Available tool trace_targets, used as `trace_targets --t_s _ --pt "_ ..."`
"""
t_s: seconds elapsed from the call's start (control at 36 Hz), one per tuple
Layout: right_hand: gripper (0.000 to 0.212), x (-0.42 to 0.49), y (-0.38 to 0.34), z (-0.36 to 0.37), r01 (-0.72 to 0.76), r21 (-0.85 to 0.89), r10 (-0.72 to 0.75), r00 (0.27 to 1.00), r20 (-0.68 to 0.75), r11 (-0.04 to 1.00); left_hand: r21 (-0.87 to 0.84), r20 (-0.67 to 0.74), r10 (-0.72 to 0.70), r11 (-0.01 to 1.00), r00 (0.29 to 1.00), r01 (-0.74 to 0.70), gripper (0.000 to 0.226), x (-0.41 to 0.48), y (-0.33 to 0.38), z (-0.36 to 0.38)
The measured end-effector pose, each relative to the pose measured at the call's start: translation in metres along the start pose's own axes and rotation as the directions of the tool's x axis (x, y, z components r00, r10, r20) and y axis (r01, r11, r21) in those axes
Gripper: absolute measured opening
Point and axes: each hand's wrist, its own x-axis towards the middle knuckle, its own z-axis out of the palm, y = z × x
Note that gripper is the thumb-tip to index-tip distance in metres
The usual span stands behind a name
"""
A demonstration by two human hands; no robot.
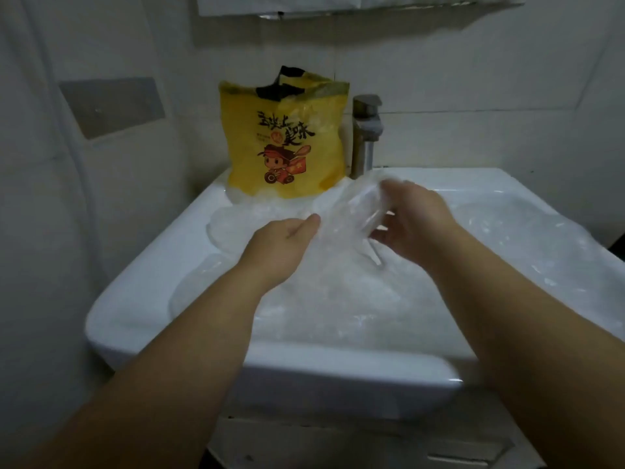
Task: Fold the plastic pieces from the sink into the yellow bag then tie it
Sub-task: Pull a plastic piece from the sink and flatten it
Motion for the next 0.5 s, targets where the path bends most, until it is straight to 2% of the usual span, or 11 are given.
trace_targets --t_s 0.03,0.08,0.14,0.22,0.28,0.33,0.42,0.44,0.5 --pt "0.027 0.001 -0.007 -0.005 -0.002 0.093 0.002 1.000 0.000 0.996 0.022 0.013 -0.002 1.000 1.000 0.001 0.028 0.002 0.001 0.001" --pt "0.028 0.002 -0.015 -0.012 -0.011 0.125 0.010 1.000 0.012 0.992 0.022 -0.033 0.035 0.999 0.999 -0.034 0.039 0.006 0.007 0.003" --pt "0.028 0.006 -0.018 -0.015 -0.032 0.098 0.029 0.999 0.037 0.995 -0.052 -0.087 0.099 0.993 0.991 -0.104 0.067 0.007 0.019 0.002" --pt "0.028 0.011 -0.018 -0.016 -0.059 0.112 0.054 0.997 0.048 0.992 -0.076 0.024 0.200 0.977 0.979 -0.198 0.109 0.012 0.043 0.004" --pt "0.031 0.015 -0.013 -0.016 -0.057 0.144 0.052 0.998 0.037 0.988 -0.023 0.119 0.214 0.977 0.969 -0.213 0.115 0.017 0.051 0.009" --pt "0.035 0.017 -0.010 -0.019 -0.048 0.155 0.044 0.999 0.028 0.987 -0.024 0.099 0.216 0.976 0.971 -0.214 0.092 0.026 0.047 0.020" --pt "0.045 0.021 -0.010 -0.025 -0.003 0.150 -0.011 0.996 0.092 0.989 -0.081 -0.090 0.168 0.981 0.982 -0.176 0.034 0.039 0.034 0.031" --pt "0.042 0.021 -0.011 -0.026 0.012 0.131 -0.027 0.993 0.118 0.991 -0.106 -0.127 0.133 0.983 0.983 -0.147 0.026 0.042 0.030 0.032" --pt "0.027 0.022 -0.011 -0.024 0.055 0.004 -0.056 0.992 0.111 0.998 -0.170 -0.188 0.074 0.980 0.979 -0.106 0.024 0.047 0.025 0.026"
